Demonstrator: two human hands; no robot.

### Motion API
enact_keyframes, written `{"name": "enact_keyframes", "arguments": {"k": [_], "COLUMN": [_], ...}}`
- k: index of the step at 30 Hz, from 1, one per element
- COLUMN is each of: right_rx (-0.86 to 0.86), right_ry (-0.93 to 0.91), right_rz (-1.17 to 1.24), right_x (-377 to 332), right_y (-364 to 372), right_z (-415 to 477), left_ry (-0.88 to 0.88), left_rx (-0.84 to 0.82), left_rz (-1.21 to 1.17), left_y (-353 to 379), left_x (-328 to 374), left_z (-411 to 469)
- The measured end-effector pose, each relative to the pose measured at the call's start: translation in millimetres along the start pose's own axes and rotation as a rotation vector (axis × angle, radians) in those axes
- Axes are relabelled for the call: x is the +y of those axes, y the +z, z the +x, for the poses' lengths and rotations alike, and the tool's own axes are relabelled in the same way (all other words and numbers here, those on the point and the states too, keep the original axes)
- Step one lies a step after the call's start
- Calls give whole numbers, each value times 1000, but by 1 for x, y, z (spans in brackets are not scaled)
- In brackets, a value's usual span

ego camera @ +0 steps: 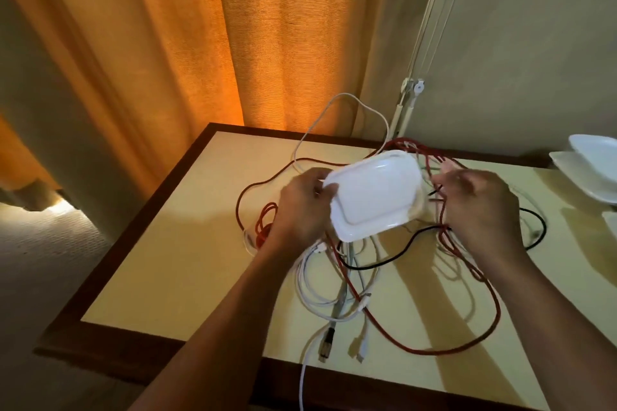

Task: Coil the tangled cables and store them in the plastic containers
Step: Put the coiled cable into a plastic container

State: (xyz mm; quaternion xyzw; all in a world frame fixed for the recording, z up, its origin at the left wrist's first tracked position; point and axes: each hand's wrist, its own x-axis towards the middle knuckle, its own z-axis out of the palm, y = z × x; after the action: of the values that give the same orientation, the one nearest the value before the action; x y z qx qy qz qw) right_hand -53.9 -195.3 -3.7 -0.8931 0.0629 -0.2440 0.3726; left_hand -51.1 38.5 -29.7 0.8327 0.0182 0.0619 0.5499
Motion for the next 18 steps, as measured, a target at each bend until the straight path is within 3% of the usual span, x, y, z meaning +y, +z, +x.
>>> {"name": "enact_keyframes", "arguments": {"k": [2,4,6,8,12,18], "right_rx": [122,126,-11,-253,-690,-728], "right_ry": [-142,-171,-180,-207,-224,-338], "right_rz": [-78,18,84,37,-96,-52], "right_x": [-5,-24,-44,-62,-75,-58], "right_y": [2,5,19,44,99,117], "right_z": [0,-1,2,4,-4,-23], "left_ry": [-29,-102,-181,-241,-363,-461], "left_rx": [135,295,424,491,509,443], "left_rz": [11,-37,-110,-173,-287,-320], "left_y": [-25,-57,-85,-103,-116,-121], "left_x": [-3,-8,-14,-22,-38,-61], "left_z": [3,0,-7,-16,-28,-34]}}
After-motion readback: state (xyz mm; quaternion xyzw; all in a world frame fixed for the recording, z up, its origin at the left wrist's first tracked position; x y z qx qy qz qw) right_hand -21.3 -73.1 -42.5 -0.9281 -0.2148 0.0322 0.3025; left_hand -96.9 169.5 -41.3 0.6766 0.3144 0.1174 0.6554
